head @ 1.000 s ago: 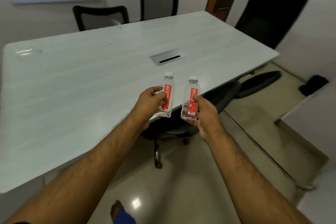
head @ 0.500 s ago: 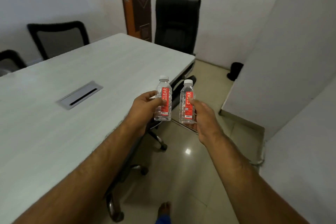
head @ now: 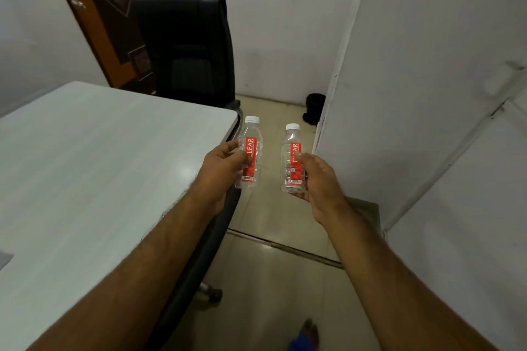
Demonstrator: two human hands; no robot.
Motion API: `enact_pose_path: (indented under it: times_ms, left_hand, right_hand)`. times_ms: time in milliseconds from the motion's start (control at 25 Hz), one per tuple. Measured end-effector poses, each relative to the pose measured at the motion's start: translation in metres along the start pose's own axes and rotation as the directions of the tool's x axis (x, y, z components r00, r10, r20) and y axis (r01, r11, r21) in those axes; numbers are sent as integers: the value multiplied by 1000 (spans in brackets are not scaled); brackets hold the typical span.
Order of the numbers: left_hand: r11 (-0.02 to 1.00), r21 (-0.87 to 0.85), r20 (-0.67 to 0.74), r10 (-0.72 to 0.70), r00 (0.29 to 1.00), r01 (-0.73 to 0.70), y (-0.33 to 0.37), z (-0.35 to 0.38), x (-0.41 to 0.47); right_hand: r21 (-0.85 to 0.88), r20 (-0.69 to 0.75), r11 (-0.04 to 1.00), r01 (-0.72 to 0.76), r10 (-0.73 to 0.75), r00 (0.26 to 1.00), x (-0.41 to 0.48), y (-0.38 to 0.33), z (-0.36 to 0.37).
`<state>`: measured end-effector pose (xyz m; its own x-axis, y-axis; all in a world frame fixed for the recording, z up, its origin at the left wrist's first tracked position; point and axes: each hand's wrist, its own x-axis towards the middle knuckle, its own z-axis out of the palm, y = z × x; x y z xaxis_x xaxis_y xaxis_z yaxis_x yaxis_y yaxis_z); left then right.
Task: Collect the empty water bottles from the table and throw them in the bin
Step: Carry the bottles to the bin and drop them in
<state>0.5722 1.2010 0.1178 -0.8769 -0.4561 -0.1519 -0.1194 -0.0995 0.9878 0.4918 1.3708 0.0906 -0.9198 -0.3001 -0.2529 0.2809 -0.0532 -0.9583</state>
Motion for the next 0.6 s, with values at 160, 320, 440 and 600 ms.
enact_pose_path:
  times_ms: [160,320,440,600]
  left_hand:
    - [1000,28,-1,-2,1000,2,-6,46,139]
    - [996,42,-26,-74,997,75,4,96,286]
    - [994,38,-65,-99,993,102,23,115,364]
    - [994,43,-91,-97,991,102,27,123,479]
  right_hand:
    - [-1,-24,1000,7,-7,1000,155,-11,-26]
    - [0,0,998,-58,58,998,306,-49,-40]
    - [-20,26,998,-59,60,998,381,-77,-31]
    - [-47,21,998,-32,33,999,493,-102,-14]
